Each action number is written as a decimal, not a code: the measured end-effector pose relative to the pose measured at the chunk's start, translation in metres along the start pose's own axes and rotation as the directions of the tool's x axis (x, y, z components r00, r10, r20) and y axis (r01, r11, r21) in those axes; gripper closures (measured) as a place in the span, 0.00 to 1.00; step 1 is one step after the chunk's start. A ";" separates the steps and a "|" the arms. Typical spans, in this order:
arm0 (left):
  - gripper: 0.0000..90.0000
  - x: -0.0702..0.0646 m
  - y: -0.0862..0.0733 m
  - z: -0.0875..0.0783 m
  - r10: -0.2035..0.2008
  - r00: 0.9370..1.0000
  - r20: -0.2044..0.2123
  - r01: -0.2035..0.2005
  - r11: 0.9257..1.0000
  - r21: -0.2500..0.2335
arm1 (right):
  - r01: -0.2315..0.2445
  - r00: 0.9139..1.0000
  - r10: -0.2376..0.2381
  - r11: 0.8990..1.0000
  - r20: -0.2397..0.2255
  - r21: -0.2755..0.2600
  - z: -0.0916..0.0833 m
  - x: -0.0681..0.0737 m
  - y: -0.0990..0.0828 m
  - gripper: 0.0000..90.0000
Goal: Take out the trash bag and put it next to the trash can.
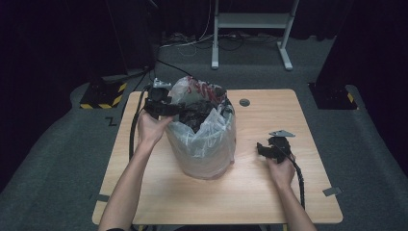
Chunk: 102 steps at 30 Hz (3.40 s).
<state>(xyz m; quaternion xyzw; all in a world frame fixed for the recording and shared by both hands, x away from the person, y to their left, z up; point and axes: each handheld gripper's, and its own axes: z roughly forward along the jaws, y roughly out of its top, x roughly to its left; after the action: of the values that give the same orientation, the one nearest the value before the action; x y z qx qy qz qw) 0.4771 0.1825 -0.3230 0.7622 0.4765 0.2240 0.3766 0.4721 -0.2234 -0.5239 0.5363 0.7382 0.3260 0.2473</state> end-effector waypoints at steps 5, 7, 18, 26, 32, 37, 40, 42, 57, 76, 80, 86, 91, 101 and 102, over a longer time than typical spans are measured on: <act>0.67 0.003 0.002 0.007 -0.017 1.000 0.003 0.017 0.999 0.031 | 0.004 1.000 -0.004 1.000 -0.008 -0.003 0.001 -0.001 0.001 0.31; 0.74 0.005 0.002 0.008 -0.023 1.000 0.008 0.022 0.999 0.039 | -0.003 1.000 0.003 1.000 -0.005 0.008 0.000 -0.001 0.001 0.31; 0.98 0.003 0.001 0.001 -0.005 0.999 0.041 0.004 0.999 0.042 | -0.047 0.992 0.045 0.999 -0.119 -0.015 -0.019 -0.003 0.022 0.46; 0.99 -0.002 0.000 -0.001 0.000 0.996 0.093 -0.005 0.999 0.052 | -0.028 0.968 0.016 0.999 -0.249 -0.043 -0.044 0.013 0.077 0.47; 0.99 -0.002 -0.004 0.001 -0.021 0.992 0.128 0.014 0.998 0.056 | -0.030 0.950 0.008 0.997 -0.314 -0.068 -0.058 0.023 0.114 0.47; 0.99 -0.005 -0.004 0.002 -0.009 0.990 0.138 0.002 0.998 0.055 | -0.014 0.939 -0.021 0.995 -0.344 -0.098 -0.069 0.035 0.143 0.47; 0.99 -0.007 -0.004 0.003 -0.010 0.990 0.141 0.002 0.999 0.053 | -0.003 0.931 -0.037 0.994 -0.362 -0.107 -0.075 0.043 0.160 0.46; 0.99 -0.008 -0.004 0.003 -0.008 0.990 0.144 0.001 0.999 0.053 | 0.005 0.927 -0.048 0.993 -0.371 -0.116 -0.078 0.048 0.170 0.46; 0.99 -0.008 -0.006 0.001 -0.027 0.983 0.182 0.021 0.999 0.035 | 0.071 0.918 -0.102 0.993 -0.384 -0.095 -0.080 0.087 0.210 0.45; 0.99 -0.012 -0.005 0.002 -0.015 0.977 0.211 0.011 1.000 0.022 | 0.084 0.917 -0.098 0.995 -0.386 -0.052 -0.072 0.097 0.211 0.39; 0.99 -0.013 -0.005 0.002 -0.013 0.977 0.211 0.008 1.000 0.022 | 0.085 0.911 -0.101 0.995 -0.399 -0.059 -0.072 0.098 0.212 0.40; 0.99 -0.015 -0.004 0.003 -0.015 0.976 0.217 0.011 1.000 0.017 | 0.137 0.923 -0.148 0.989 -0.355 -0.056 -0.074 0.106 0.218 0.47; 0.99 -0.016 -0.004 0.002 -0.011 0.976 0.218 0.008 1.000 0.011 | 0.196 0.920 -0.189 0.980 -0.344 -0.013 -0.065 0.112 0.220 0.76; 0.77 -0.015 -0.004 0.005 -0.034 0.961 0.275 0.039 0.999 -0.010 | 0.255 0.891 -0.253 0.966 -0.378 -0.046 -0.071 0.125 0.223 0.99; 0.70 -0.015 -0.004 0.005 -0.038 0.959 0.279 0.044 0.999 -0.015 | 0.258 0.888 -0.256 0.965 -0.382 -0.048 -0.071 0.126 0.225 0.99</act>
<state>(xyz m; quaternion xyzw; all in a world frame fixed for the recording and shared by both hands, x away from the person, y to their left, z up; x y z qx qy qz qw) 0.4719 0.1681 -0.3288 0.7721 0.4320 0.1116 0.4525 0.5251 -0.0707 -0.3111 0.3600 0.8373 0.3880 0.1373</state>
